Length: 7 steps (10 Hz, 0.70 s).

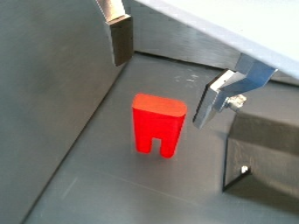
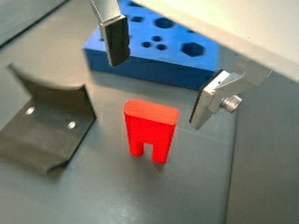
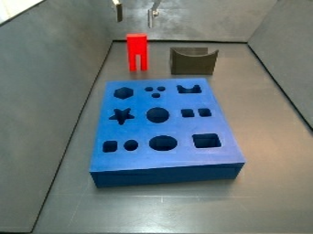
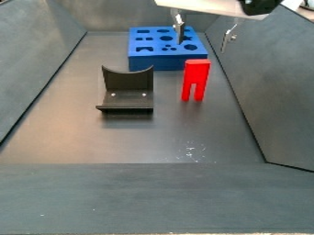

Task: Pick up the square-circle object. Move up. Rotate the square-circle object. Move to above the board. Insert the square-circle object.
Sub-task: Rotate the square-circle object.

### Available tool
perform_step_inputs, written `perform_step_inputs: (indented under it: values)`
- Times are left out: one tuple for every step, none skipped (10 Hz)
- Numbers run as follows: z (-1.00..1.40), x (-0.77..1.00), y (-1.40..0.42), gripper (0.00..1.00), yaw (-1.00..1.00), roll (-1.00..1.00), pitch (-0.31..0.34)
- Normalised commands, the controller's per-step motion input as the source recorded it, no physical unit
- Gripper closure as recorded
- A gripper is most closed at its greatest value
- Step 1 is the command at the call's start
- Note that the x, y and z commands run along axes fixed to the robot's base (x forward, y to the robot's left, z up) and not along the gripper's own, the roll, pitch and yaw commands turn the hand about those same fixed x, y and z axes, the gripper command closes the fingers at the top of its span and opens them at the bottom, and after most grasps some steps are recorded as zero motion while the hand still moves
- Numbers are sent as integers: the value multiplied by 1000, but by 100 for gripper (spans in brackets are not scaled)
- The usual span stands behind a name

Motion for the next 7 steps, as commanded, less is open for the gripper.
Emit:
perform_step_inputs:
  values:
    - [-20, 23, -5, 0, 1000, -8, 26]
    - [-19, 23, -5, 0, 1000, -10, 31]
    - [-19, 23, -5, 0, 1000, -12, 37]
    - [-18, 23, -5, 0, 830, -13, 42]
    - [-17, 24, -5, 0, 597, -13, 42]
    - [-16, 24, -5, 0, 327, -13, 41]
    - [-16, 24, -5, 0, 210, -13, 41]
